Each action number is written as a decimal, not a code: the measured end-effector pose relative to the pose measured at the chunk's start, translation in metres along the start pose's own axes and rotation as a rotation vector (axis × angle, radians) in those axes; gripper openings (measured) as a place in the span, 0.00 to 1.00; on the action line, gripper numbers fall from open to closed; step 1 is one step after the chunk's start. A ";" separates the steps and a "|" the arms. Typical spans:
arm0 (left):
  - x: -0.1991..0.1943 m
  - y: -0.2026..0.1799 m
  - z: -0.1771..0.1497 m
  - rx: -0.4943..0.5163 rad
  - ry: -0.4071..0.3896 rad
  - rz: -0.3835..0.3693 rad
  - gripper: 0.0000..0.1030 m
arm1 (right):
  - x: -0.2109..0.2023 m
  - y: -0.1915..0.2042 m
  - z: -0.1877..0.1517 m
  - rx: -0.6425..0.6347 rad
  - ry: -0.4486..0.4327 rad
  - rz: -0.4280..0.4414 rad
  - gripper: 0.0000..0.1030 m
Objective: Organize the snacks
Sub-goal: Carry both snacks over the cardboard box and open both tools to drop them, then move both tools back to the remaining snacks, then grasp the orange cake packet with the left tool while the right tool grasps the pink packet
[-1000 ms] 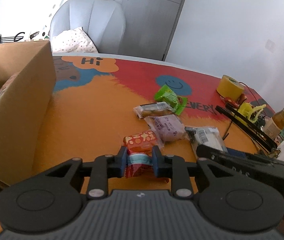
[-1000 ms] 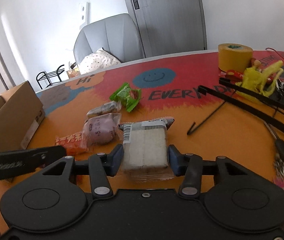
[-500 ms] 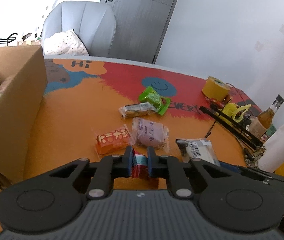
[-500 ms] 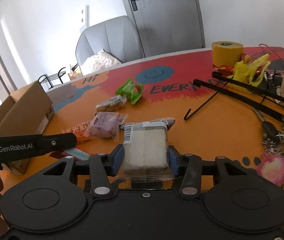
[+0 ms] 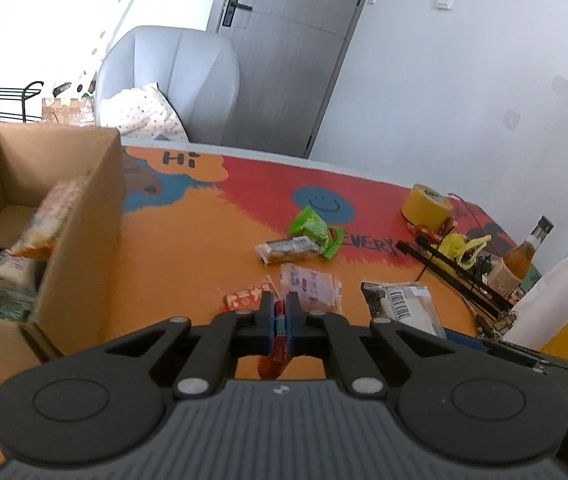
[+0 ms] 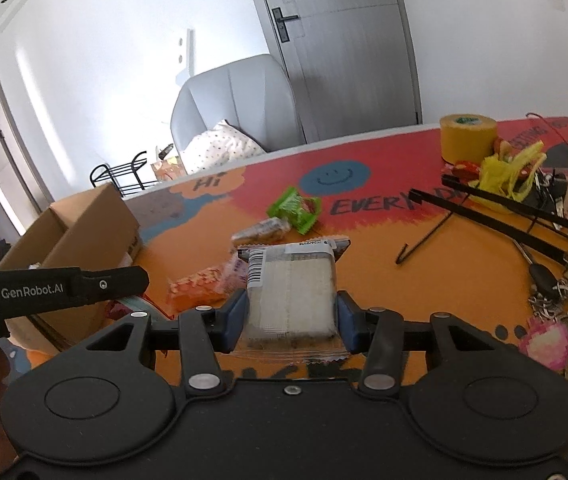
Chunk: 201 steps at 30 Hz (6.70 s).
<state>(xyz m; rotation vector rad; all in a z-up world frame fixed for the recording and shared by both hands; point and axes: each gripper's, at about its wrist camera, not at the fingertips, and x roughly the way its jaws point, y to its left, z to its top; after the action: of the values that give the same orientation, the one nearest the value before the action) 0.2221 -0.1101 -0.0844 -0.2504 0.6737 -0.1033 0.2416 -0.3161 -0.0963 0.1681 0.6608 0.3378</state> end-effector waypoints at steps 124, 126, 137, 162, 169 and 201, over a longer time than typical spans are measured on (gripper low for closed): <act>-0.091 0.149 0.059 -0.125 -0.156 0.265 0.96 | 0.018 0.150 0.055 -0.051 -0.054 0.182 0.91; -0.089 0.144 0.059 -0.118 -0.151 0.256 0.97 | 0.014 0.143 0.053 -0.045 -0.062 0.175 0.94; -0.083 0.104 0.047 -0.061 -0.130 0.208 0.99 | -0.006 0.106 0.045 -0.001 -0.090 0.131 1.00; -0.039 0.028 0.030 0.040 -0.060 0.090 0.99 | -0.017 0.009 0.023 0.132 -0.098 0.055 0.99; -0.014 0.014 0.027 0.059 -0.031 0.082 0.91 | -0.002 -0.010 0.019 0.148 -0.062 0.065 0.84; 0.087 0.030 0.027 0.031 0.107 0.094 0.44 | 0.098 -0.007 0.021 0.133 0.094 0.083 0.62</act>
<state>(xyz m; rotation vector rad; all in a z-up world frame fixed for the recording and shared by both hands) 0.3068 -0.0912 -0.1244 -0.1843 0.7883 -0.0370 0.3285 -0.2880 -0.1379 0.3087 0.7711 0.3834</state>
